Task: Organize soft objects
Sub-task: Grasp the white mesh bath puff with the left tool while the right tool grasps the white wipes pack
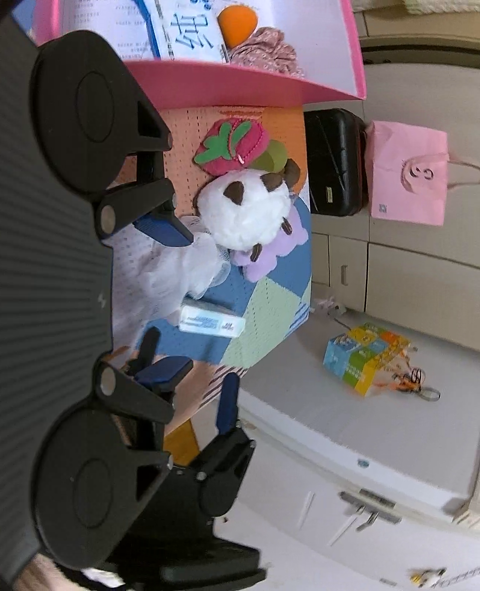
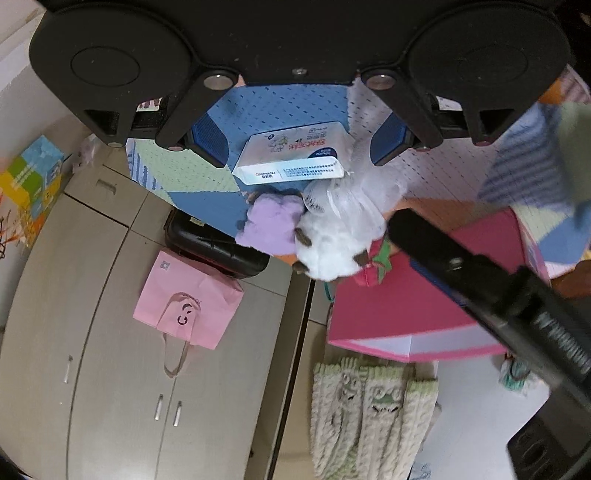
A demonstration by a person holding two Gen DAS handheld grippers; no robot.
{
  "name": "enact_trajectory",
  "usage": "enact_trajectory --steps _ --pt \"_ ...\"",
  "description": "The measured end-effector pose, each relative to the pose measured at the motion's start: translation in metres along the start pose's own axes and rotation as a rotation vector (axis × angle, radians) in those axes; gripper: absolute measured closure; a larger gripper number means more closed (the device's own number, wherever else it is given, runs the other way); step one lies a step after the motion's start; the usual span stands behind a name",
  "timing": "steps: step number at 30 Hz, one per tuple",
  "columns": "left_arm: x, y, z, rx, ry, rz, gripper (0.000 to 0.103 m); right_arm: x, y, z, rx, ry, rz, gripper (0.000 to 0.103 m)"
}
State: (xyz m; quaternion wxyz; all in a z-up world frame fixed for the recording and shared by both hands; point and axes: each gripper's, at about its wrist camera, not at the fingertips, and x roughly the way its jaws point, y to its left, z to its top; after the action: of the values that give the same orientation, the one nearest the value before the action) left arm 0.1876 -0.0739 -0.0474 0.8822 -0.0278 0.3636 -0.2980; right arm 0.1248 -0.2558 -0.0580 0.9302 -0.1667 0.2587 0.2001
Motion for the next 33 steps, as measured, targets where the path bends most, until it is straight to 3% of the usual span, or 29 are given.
enact_trajectory --steps 4,11,16,27,33 --pt "0.028 0.001 0.004 -0.022 -0.006 0.077 0.038 0.017 -0.004 -0.003 -0.005 0.016 0.0 0.016" --pt "0.057 0.016 0.0 -0.104 0.015 0.069 0.038 0.038 -0.01 -0.006 -0.007 0.038 0.04 0.011" --pt "0.061 0.011 -0.006 -0.075 -0.008 0.102 0.033 0.045 -0.013 -0.007 -0.016 0.04 0.054 0.009" --pt "0.072 0.033 -0.011 -0.248 0.0 0.012 0.024 0.056 -0.019 -0.007 0.017 0.051 0.101 0.009" --pt "0.072 0.033 -0.015 -0.239 -0.025 0.007 0.022 0.057 -0.022 -0.008 0.056 0.044 0.087 0.016"
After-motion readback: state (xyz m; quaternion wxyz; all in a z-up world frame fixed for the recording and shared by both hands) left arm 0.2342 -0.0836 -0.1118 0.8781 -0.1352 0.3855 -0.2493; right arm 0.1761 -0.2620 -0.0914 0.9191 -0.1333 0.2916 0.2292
